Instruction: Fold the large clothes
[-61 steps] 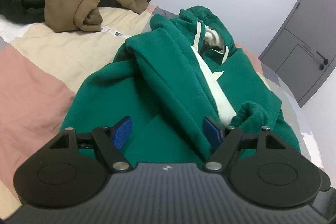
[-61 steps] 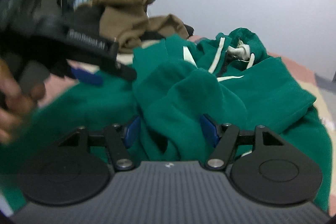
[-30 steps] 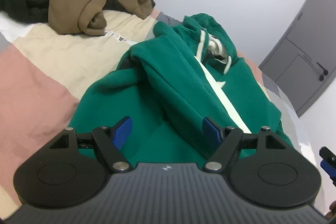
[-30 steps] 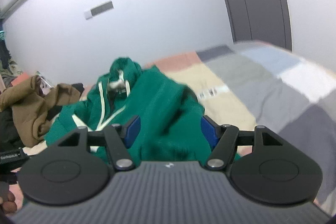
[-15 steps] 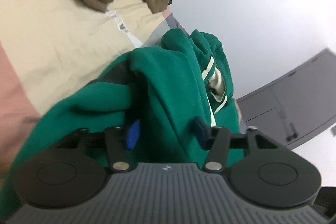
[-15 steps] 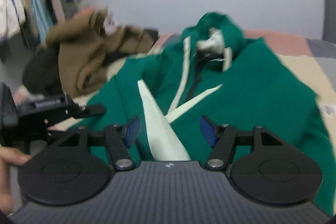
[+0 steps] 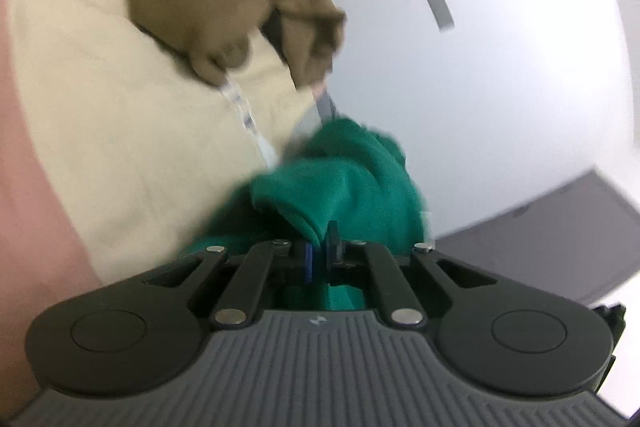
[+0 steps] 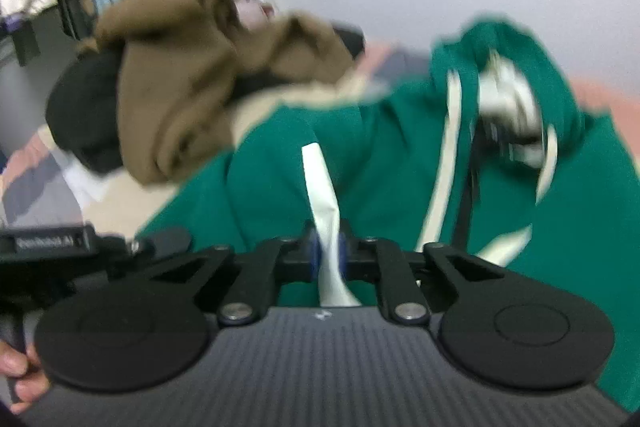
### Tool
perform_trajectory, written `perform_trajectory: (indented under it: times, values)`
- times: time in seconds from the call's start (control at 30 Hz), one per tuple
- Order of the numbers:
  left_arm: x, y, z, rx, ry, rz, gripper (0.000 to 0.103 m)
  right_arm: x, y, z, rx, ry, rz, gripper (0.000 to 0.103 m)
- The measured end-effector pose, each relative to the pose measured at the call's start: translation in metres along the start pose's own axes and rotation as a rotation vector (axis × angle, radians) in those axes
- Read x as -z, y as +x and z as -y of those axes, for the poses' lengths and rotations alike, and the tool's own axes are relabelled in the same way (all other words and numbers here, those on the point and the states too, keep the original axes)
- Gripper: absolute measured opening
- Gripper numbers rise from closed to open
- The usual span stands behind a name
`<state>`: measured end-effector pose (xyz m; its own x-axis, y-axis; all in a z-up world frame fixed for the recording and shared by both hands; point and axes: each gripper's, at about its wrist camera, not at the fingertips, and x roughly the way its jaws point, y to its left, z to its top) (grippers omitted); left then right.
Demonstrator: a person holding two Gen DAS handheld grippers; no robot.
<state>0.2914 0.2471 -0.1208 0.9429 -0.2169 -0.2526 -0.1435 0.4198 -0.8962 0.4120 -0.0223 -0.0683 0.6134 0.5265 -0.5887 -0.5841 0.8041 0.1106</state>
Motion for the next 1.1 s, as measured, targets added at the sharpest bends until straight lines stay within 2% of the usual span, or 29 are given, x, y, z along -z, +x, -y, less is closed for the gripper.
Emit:
perform_trajectory:
  times: [0.13, 0.27, 0.33, 0.5, 0.6, 0.83, 0.93, 1.1]
  values:
    - [-0.018, -0.011, -0.013, 0.042, -0.073, 0.047, 0.006, -0.032, -0.009, -0.009, 0.018, 0.002, 0.107, 0.009]
    - [-0.026, -0.011, -0.013, 0.001, -0.056, 0.064, 0.006, -0.045, 0.022, -0.018, 0.076, -0.054, 0.079, 0.009]
    - [-0.027, -0.009, -0.015, -0.039, -0.038, 0.065, 0.006, -0.042, 0.047, -0.02, 0.1, -0.072, 0.042, 0.01]
    - [-0.028, 0.001, -0.031, -0.143, 0.013, 0.062, 0.006, -0.023, 0.091, -0.021, 0.084, -0.085, 0.013, 0.011]
    - [-0.027, 0.005, -0.037, -0.174, 0.039, 0.05, 0.006, -0.008, 0.111, -0.017, 0.08, -0.072, 0.004, 0.012]
    - [-0.029, 0.009, -0.024, -0.224, 0.135, 0.033, 0.007, 0.0, 0.112, -0.007, 0.066, -0.021, 0.01, 0.019]
    - [-0.028, 0.006, -0.013, -0.253, 0.178, 0.023, 0.013, -0.003, 0.1, -0.002, 0.059, 0.002, 0.008, 0.023]
    - [-0.019, -0.008, 0.01, -0.289, 0.276, 0.029, 0.036, 0.0, 0.065, 0.01, 0.063, 0.038, 0.033, 0.033]
